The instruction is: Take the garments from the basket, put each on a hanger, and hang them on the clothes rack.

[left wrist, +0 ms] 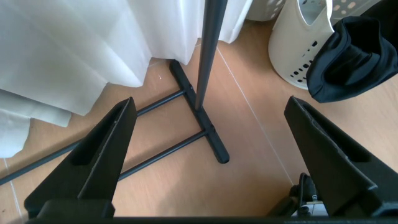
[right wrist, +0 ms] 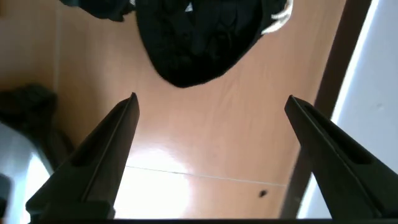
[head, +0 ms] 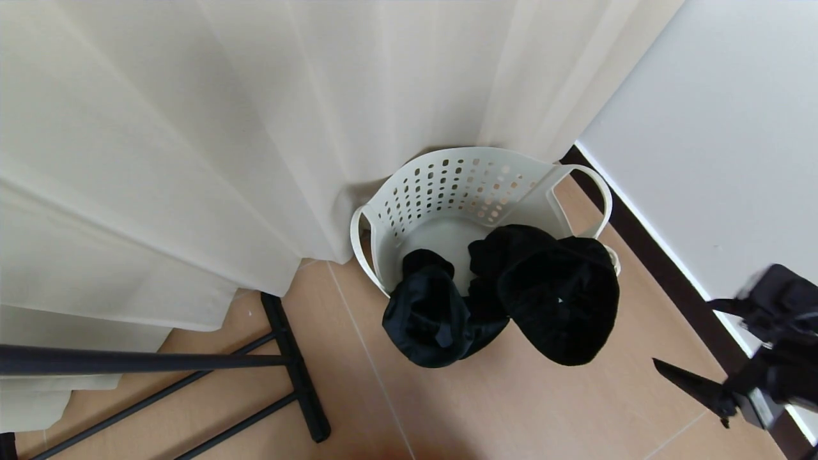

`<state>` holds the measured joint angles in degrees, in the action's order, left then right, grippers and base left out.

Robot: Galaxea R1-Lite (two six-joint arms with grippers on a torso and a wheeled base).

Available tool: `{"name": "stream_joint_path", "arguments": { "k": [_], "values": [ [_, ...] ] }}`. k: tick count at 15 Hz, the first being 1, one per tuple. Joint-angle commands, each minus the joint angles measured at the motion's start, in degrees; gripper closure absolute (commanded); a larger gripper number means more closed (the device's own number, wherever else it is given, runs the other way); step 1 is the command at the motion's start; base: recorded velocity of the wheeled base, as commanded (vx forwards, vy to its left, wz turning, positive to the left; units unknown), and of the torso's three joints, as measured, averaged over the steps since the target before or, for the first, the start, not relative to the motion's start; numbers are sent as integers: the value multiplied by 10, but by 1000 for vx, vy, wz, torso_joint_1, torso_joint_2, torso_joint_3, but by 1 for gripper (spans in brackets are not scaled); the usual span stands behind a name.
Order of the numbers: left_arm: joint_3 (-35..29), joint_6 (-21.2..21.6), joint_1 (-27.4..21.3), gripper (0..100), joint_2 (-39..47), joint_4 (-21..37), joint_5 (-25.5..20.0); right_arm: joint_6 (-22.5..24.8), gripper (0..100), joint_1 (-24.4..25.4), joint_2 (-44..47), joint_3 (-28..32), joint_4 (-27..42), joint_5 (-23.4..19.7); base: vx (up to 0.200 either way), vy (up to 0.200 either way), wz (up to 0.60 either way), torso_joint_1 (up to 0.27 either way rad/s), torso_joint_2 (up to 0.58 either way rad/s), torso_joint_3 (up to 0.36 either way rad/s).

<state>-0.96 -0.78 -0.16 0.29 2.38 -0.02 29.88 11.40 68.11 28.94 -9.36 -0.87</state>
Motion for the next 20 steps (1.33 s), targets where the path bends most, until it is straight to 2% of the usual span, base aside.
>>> {"name": "stream_joint_path", "arguments": {
  "k": [1,5,9,11,13,16,17,20],
  "values": [
    [0,0,1,0,0,0,0,82,0,70,219,147,-6,88,0,0,0,0,0,0],
    [0,0,0,0,0,0,0,168,0,117,329,290,-9,169,0,0,0,0,0,0],
    [0,0,0,0,0,0,0,243,0,133,403,369,-19,219,0,0,0,0,0,0],
    [0,0,0,0,0,0,0,243,0,134,424,379,-29,220,0,0,0,0,0,0],
    [0,0,0,0,0,0,0,255,0,131,483,410,-82,220,0,0,0,0,0,0],
    [0,0,0,0,0,0,0,264,0,122,512,421,-161,220,0,0,0,0,0,0],
    [0,0,0,0,0,0,0,272,100,120,512,424,-168,220,0,0,0,0,0,0],
    [0,0,0,0,0,0,0,270,100,113,476,416,-167,224,0,0,0,0,0,0]
  ]
}}
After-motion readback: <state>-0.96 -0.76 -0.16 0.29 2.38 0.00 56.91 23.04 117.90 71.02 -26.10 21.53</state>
